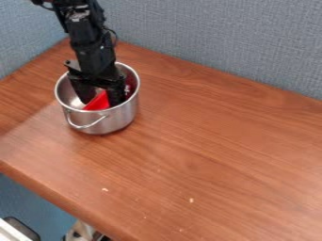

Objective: Put the red object in the metal pot

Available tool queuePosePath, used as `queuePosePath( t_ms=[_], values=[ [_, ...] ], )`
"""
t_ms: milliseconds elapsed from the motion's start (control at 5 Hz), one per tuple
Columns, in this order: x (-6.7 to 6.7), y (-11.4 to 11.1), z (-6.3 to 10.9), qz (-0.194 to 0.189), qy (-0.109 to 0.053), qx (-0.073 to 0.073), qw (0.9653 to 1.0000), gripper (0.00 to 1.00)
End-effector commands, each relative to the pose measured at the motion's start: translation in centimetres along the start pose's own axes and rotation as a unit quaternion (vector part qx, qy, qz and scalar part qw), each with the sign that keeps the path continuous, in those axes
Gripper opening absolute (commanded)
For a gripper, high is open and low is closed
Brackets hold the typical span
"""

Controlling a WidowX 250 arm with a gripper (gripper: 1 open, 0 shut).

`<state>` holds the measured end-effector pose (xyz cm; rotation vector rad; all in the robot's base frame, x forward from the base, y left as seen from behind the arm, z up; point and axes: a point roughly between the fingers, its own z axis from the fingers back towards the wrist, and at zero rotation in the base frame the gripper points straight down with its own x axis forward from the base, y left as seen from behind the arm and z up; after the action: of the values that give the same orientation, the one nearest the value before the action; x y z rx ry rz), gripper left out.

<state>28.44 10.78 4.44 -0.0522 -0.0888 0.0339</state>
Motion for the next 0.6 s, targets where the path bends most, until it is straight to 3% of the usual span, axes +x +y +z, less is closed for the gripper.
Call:
queuePosePath(
  t_ms=[0,400],
  values=[
    [0.5,0.5,2.0,-0.006,-0.026,0.015,0.9995,1.0],
    [2.0,-1.8,2.4,0.016,-0.025,0.026,0.9992,1.0]
  ],
)
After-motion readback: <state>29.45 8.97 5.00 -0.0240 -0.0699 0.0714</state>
